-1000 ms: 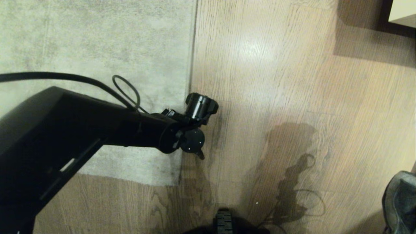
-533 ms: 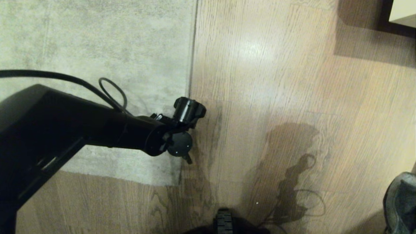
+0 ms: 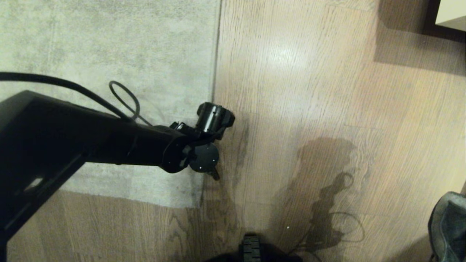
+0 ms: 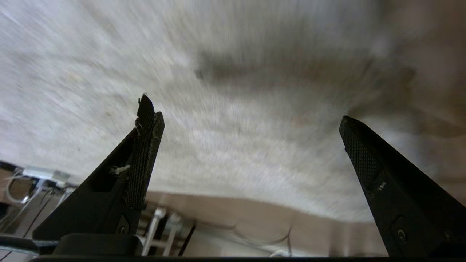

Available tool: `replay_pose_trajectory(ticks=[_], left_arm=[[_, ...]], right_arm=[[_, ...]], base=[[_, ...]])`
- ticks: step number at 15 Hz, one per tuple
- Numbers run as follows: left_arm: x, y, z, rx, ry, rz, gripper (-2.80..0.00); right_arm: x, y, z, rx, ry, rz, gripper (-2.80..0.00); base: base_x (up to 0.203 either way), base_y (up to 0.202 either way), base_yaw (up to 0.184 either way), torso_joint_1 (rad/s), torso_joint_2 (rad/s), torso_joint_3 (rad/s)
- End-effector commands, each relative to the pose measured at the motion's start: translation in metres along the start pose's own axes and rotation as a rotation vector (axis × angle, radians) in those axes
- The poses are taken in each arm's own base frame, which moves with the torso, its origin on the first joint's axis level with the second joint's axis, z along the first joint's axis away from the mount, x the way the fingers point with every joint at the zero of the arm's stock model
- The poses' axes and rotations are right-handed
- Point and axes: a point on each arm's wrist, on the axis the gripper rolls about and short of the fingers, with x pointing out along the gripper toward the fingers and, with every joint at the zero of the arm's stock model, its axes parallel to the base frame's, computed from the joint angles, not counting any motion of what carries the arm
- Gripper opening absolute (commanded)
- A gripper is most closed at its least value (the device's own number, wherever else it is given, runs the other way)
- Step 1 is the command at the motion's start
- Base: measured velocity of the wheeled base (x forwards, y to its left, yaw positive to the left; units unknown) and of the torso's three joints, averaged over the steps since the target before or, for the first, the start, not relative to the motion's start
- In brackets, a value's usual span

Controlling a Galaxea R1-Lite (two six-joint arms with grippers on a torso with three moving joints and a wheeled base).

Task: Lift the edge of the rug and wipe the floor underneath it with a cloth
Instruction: Lift up the carpet

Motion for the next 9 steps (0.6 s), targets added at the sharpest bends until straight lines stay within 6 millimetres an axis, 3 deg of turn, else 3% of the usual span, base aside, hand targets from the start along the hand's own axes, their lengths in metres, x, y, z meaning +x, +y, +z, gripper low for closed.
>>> replay_pose_trajectory(ticks=[1, 4, 9], left_arm=[[-0.012, -0.001, 0.011, -0.015, -0.039, -0.005, 0.0], [-0.022, -0.002, 0.019, -0.009, -0.059, -0.023, 0.0], [-0.004, -0.018, 0.013, 0.021, -0.036, -0.062, 0.0]], right_arm=[[0.0, 0.0, 0.0, 0.0, 0.001, 0.0, -2.8], [0.0, 0.0, 0.0, 0.0, 0.001, 0.0, -2.8], [0.0, 0.0, 0.0, 0.002, 0.001, 0.0, -2.8]], base=[[0.0, 0.0, 0.0, 0.0, 0.0, 0.0], [0.0, 0.0, 0.0, 0.0, 0.0, 0.0], [0.0, 0.0, 0.0, 0.0, 0.0, 0.0]])
